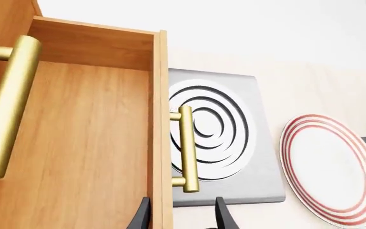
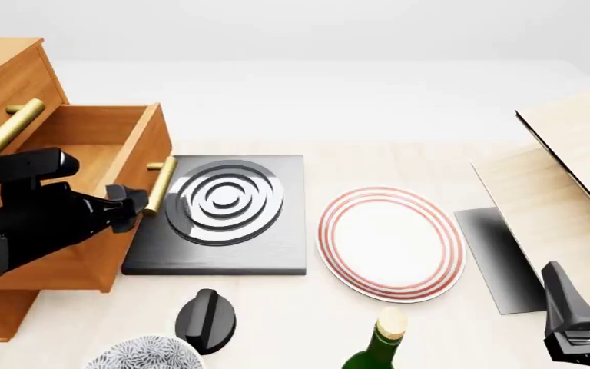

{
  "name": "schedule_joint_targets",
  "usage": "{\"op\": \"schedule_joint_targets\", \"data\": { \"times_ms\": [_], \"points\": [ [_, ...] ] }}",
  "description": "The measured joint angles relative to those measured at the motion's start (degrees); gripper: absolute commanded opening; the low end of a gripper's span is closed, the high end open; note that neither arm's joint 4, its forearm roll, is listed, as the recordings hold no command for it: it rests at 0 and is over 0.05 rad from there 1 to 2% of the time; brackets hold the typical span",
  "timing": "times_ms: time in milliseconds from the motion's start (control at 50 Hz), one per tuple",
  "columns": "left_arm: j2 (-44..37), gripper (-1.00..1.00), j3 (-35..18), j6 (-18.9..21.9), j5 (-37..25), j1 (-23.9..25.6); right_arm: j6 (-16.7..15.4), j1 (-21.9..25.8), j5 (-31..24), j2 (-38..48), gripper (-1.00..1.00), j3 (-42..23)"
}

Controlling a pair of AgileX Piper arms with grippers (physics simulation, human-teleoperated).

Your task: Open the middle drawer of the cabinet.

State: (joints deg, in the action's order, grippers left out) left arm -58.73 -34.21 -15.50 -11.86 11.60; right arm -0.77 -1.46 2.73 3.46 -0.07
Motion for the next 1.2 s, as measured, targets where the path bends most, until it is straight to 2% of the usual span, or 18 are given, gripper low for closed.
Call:
{"op": "schedule_joint_targets", "data": {
  "times_ms": [1200],
  "points": [
    [-0.9,1.0,-4.8,2.0,-3.4,5.7,0.0,0.0,-0.2,-0.3,1.0,0.0]
  ]
}}
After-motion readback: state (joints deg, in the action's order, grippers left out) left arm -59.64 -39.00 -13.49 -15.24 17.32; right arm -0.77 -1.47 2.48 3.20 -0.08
